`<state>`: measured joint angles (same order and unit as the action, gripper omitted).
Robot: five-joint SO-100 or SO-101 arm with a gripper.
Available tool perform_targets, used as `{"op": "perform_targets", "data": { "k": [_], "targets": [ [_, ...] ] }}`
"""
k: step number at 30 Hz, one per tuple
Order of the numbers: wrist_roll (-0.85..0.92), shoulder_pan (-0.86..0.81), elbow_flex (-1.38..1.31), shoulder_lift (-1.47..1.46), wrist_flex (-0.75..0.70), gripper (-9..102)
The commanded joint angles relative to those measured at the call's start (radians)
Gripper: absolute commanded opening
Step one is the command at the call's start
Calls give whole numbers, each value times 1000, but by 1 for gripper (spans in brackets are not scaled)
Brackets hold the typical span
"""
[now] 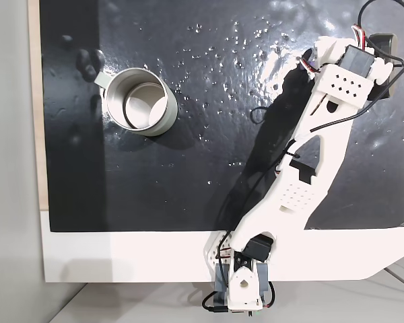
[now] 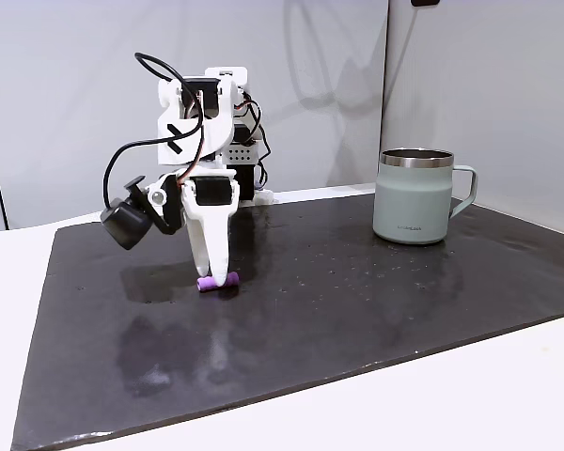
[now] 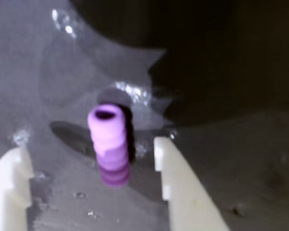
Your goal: Grasp a pengrip and put it in the cup.
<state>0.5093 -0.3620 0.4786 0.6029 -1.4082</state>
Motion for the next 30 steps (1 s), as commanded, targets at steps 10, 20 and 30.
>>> {"op": "perform_targets", "data": {
  "k": [10,20,30],
  "targets": [
    [57,-20,-66,-104,94,7],
    [41,-11,-64,-31,58,0],
    [-54,18,150,522,-17,0]
  ]
}}
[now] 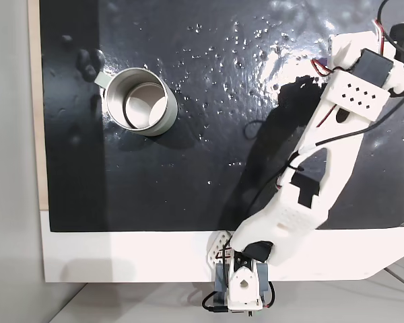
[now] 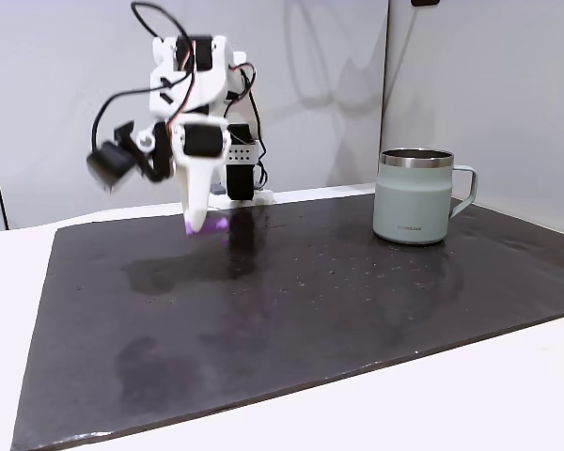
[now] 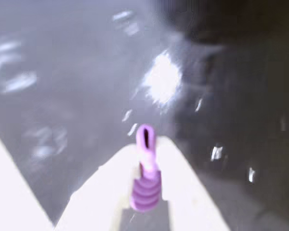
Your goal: Grasp a pengrip and put it in the cup.
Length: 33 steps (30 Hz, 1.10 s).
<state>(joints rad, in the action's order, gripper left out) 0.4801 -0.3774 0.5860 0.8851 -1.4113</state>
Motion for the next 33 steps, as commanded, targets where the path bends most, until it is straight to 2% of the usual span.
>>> {"op": "perform_targets", "data": {
  "k": [1,9,14,18,22,33],
  "targets": [
    [-26,37,75,298,-14,0],
    [-64,132,233,664,-40,0],
    [-144,314,192,750,-196,0],
    [-218,488,118,753,-267,0],
    [-293,624,115,739,-276,0],
    [-413,816,2,474,-278,0]
  ]
}}
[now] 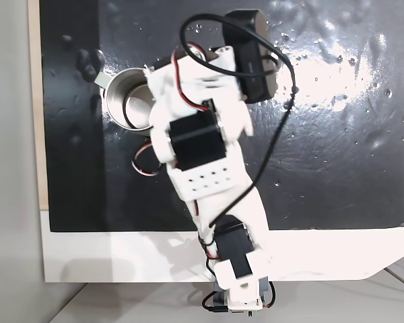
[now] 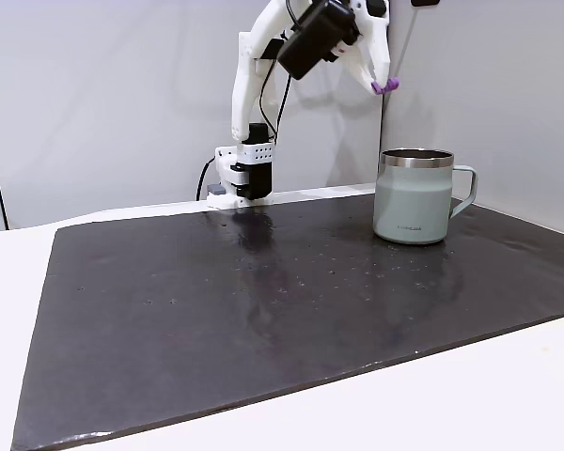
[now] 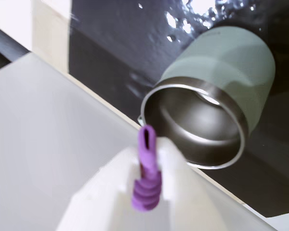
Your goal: Grasp a pengrip and put it in the cup.
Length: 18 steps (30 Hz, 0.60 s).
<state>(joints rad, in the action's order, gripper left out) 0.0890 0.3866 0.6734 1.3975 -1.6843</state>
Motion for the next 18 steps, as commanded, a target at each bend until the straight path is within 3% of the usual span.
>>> {"op": "perform_targets", "data": {
  "k": [1,13,16,18],
  "targets": [
    [-28,66,-104,-67,-5,0],
    [-35,175,-71,-169,-8,2],
    [-26,175,-64,-163,-9,21],
    [-15,176,-41,-147,-9,28]
  ]
}}
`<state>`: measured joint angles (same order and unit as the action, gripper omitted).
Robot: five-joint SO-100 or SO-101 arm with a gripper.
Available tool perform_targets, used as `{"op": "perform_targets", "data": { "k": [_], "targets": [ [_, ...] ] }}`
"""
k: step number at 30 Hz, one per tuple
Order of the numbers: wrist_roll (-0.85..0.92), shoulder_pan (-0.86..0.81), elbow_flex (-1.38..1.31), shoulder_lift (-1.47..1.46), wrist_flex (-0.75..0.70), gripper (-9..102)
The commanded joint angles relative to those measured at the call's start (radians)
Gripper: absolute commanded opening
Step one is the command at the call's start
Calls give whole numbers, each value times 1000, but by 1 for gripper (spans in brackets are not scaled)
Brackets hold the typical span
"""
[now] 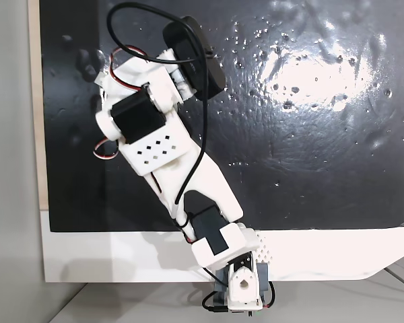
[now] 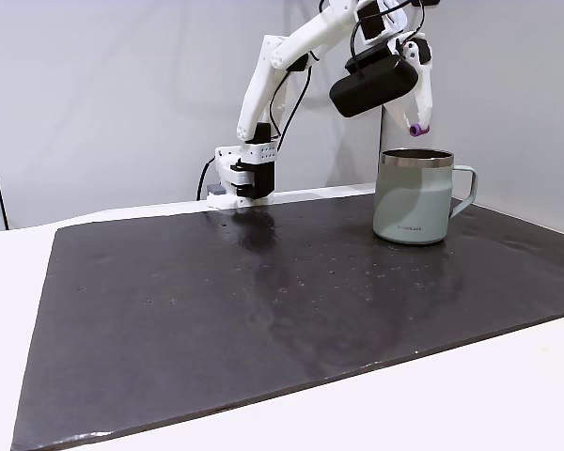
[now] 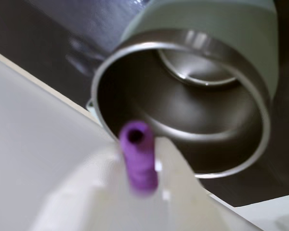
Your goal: Grasp a pengrip and put it in the cup.
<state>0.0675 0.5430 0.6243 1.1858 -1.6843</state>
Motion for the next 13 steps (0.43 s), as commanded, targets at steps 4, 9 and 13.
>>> {"op": "perform_targets", "data": {
  "k": [4,9,13],
  "targets": [
    [17,12,34,89,-9,30],
    [25,2,46,114,-9,30],
    [31,-11,52,120,-9,30]
  ]
}}
